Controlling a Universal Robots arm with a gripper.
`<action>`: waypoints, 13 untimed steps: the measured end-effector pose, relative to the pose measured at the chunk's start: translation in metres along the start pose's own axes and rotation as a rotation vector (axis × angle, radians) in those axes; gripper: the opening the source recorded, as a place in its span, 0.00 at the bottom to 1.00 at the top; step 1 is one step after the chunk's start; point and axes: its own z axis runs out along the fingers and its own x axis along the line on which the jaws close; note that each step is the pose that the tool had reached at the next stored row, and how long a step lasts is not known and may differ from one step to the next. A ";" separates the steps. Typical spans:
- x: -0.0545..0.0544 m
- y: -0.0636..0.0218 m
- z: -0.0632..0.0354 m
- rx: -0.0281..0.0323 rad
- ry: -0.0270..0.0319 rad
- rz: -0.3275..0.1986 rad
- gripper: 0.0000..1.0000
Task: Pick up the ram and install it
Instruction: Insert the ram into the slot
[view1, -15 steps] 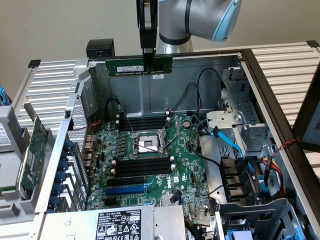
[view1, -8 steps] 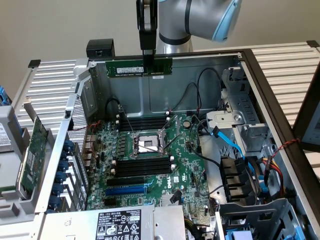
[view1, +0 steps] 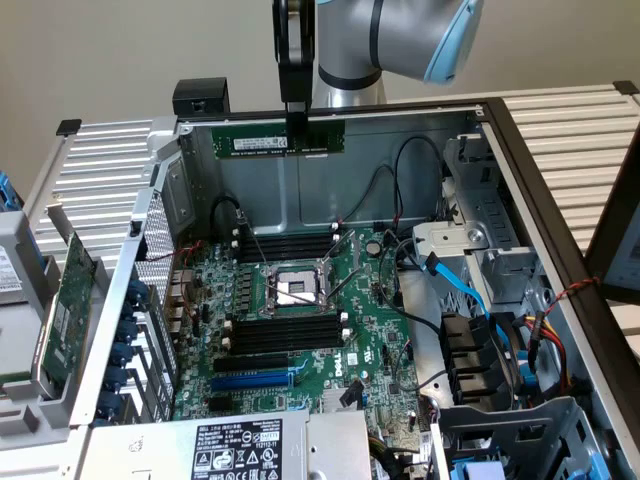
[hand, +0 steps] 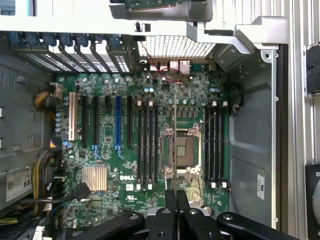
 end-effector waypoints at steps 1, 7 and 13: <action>0.000 -0.0001 0.0005 0.0003 0.0078 0.000 0.12; -0.002 0.0000 0.0058 0.0039 0.0317 0.000 0.12; -0.007 0.0033 0.0161 0.0051 0.0318 0.001 0.12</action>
